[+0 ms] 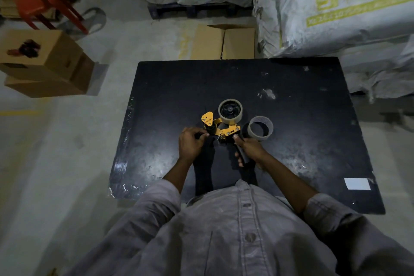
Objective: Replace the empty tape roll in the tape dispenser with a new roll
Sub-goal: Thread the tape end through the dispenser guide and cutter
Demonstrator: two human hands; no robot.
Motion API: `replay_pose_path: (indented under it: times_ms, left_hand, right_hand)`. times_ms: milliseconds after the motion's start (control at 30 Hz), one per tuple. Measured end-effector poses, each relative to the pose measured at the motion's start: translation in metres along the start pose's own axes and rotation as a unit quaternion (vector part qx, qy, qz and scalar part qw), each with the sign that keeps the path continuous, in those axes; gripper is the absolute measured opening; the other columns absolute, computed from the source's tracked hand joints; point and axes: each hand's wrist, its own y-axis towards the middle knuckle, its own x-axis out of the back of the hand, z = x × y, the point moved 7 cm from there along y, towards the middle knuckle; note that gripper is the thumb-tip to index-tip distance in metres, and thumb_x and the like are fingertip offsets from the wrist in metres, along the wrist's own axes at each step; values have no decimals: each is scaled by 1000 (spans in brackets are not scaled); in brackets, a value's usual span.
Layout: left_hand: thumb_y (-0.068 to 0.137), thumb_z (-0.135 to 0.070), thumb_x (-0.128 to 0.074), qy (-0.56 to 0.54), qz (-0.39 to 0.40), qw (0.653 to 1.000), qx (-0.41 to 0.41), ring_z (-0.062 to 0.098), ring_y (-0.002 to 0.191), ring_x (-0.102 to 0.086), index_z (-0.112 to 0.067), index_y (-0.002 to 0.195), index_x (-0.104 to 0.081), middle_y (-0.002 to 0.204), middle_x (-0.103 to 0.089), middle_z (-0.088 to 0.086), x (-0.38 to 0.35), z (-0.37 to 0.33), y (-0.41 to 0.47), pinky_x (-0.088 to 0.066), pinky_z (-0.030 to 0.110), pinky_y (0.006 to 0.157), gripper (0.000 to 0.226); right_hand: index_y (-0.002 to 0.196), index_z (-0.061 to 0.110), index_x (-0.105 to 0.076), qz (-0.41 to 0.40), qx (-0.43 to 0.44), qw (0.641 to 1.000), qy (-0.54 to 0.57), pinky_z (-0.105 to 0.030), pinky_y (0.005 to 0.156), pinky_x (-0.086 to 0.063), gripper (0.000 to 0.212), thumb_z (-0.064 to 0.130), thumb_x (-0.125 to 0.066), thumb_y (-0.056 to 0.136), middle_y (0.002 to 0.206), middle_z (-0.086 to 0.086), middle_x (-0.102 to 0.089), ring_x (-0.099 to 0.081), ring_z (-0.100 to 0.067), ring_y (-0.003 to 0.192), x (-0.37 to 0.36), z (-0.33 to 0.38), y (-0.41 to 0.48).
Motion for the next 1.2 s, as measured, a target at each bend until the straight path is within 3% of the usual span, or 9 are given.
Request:
replay_pose_path:
  times_ms: [133,533,667,733,800,833,900,967,1200]
  left_hand:
    - [92,-22,-91,-9,14,1000,1,18,101,-73,-25,97,-89,102,-84,-7,-2,3,-1,-64,45,89,6]
    - [91,-5,-89,-35,38,999,-5,12,96,-62,-16,88,-81,100,-68,-3,-4,-5,-7,-52,31,84,14]
    - [89,0,-88,-17,34,999,-9,14,98,-61,-15,87,-80,106,-69,3,-6,-6,-8,-54,33,84,17]
    - [87,5,-85,-4,44,999,-4,20,109,-64,-13,88,-79,117,-69,8,-6,-7,-10,-54,29,85,19]
    - [84,11,-82,9,57,998,-11,26,128,-63,-11,88,-77,132,-67,14,-6,-9,-9,-47,15,87,22]
    - [82,12,-81,15,61,998,-17,28,135,-61,-11,89,-77,137,-66,15,-5,-11,-9,-48,17,90,24]
    - [79,11,-81,24,62,997,-30,34,143,-57,-13,87,-75,141,-66,15,-3,-12,-8,-56,40,98,27]
    - [77,10,-80,24,62,997,-29,36,147,-53,-21,85,-70,144,-65,14,-3,-12,-9,-56,52,103,33]
    - [78,11,-79,16,69,997,-13,37,152,-46,-25,83,-66,159,-58,13,-1,-9,-15,-42,41,110,39]
  right_hand:
    - [120,-1,-64,2,1,1000,2,-34,46,-57,58,56,-67,108,74,-18,-68,-63,-28,50,0,-1,0]
    - [110,2,-67,-15,10,999,-33,-34,44,-55,54,56,-65,109,73,-18,-69,-63,-29,47,8,4,-3]
    - [108,1,-67,-16,10,999,-40,-33,43,-55,57,58,-65,108,72,-19,-69,-63,-29,45,10,1,2]
    - [111,1,-68,-15,7,999,-44,-34,46,-56,59,60,-65,108,74,-20,-70,-64,-30,47,11,-1,3]
    - [112,1,-68,-14,4,999,-44,-34,46,-57,60,60,-65,107,75,-20,-70,-65,-30,47,11,-2,3]
    - [110,1,-68,-13,5,999,-44,-34,46,-57,59,60,-65,107,74,-20,-70,-65,-30,47,11,-2,2]
    - [108,1,-68,-12,8,999,-43,-35,45,-56,58,59,-66,107,73,-20,-70,-64,-30,47,12,0,0]
    - [107,0,-68,-11,12,999,-43,-35,45,-56,58,58,-66,108,73,-20,-70,-64,-30,48,13,0,-1]
    - [108,1,-69,-8,11,999,-47,-37,49,-58,58,59,-65,108,76,-21,-71,-65,-31,50,17,0,-6]
